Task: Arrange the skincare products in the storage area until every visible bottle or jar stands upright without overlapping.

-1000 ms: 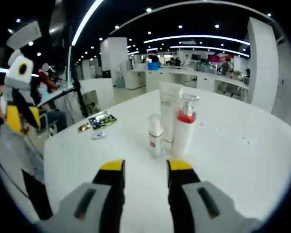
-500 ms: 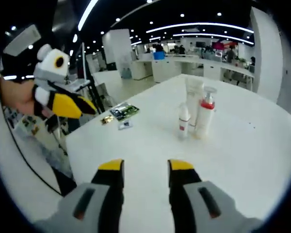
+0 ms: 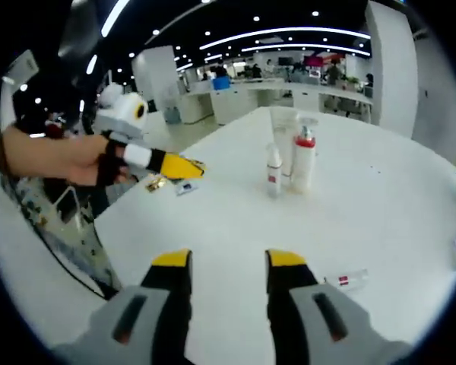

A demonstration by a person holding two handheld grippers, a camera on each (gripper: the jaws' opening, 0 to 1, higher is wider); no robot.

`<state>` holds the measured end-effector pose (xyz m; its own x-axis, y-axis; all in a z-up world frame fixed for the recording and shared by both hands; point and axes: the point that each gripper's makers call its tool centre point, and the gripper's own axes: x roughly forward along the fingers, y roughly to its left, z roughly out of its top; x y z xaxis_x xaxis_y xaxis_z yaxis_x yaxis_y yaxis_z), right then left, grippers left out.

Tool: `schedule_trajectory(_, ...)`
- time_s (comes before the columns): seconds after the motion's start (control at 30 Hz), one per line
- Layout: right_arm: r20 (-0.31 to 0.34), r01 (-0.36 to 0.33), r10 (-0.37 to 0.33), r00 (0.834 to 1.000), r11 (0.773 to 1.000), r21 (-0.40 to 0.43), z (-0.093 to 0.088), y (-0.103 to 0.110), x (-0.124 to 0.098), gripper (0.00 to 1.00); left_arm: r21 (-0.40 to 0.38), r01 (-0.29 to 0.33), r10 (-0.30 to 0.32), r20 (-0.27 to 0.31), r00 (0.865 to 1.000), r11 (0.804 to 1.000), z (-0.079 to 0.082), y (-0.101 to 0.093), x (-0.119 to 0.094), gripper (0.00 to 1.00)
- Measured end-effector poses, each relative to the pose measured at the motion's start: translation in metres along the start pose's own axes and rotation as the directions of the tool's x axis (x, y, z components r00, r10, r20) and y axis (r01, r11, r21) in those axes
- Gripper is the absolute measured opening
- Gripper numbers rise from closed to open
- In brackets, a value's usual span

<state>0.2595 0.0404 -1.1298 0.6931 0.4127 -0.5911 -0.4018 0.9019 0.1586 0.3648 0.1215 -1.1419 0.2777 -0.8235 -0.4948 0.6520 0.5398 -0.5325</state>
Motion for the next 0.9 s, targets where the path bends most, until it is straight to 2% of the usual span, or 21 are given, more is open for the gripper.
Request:
schedule_trajectory(0.27, 0.001, 0.024, -0.024, 1.000, 1.000, 0.014, -0.004, -0.002, -0.004, 0.36, 0.045, -0.046, 0.047, -0.006, 0.999, 0.998, 0.008, 0.024, 0.032, 0.29)
schedule_trajectory(0.47, 0.023, 0.057, -0.057, 0.998, 0.998, 0.011, 0.000, -0.019, -0.018, 0.36, 0.094, -0.110, 0.112, -0.008, 0.994, 0.989, 0.017, 0.036, 0.062, 0.29)
schedule_trajectory(0.5, 0.026, 0.062, -0.062, 0.998, 0.998, 0.018, -0.001, -0.024, -0.021, 0.36, 0.115, -0.129, 0.131, -0.007, 0.991, 0.985, 0.018, 0.039, 0.066, 0.29)
schedule_trajectory(0.53, 0.027, 0.064, -0.064, 0.998, 0.998, 0.019, -0.002, -0.027, -0.022, 0.36, 0.162, -0.170, 0.171, 0.004, 0.985, 0.972, 0.020, 0.046, 0.072, 0.29)
schedule_trajectory(0.63, 0.010, 0.061, -0.062, 0.998, 0.998, 0.008, -0.007, -0.034, -0.026, 0.36, 0.214, -0.201, 0.207, -0.005, 0.978, 0.956, 0.017, 0.052, 0.086, 0.29)
schedule_trajectory(0.7, 0.005, 0.061, -0.061, 0.998, 0.998, 0.001, -0.008, -0.038, -0.030, 0.36, 0.212, -0.203, 0.211, -0.014, 0.977, 0.956, 0.016, 0.052, 0.090, 0.29)
schedule_trajectory(0.83, 0.005, 0.075, -0.075, 0.997, 0.997, 0.002, -0.010, -0.049, -0.035, 0.35, 0.206, -0.212, 0.217, 0.003, 0.976, 0.955, 0.025, 0.060, 0.105, 0.30)
schedule_trajectory(0.9, 0.004, 0.085, -0.085, 0.996, 0.996, 0.020, -0.013, -0.055, -0.037, 0.35, 0.231, -0.218, 0.220, 0.017, 0.975, 0.948, 0.031, 0.063, 0.109, 0.30)
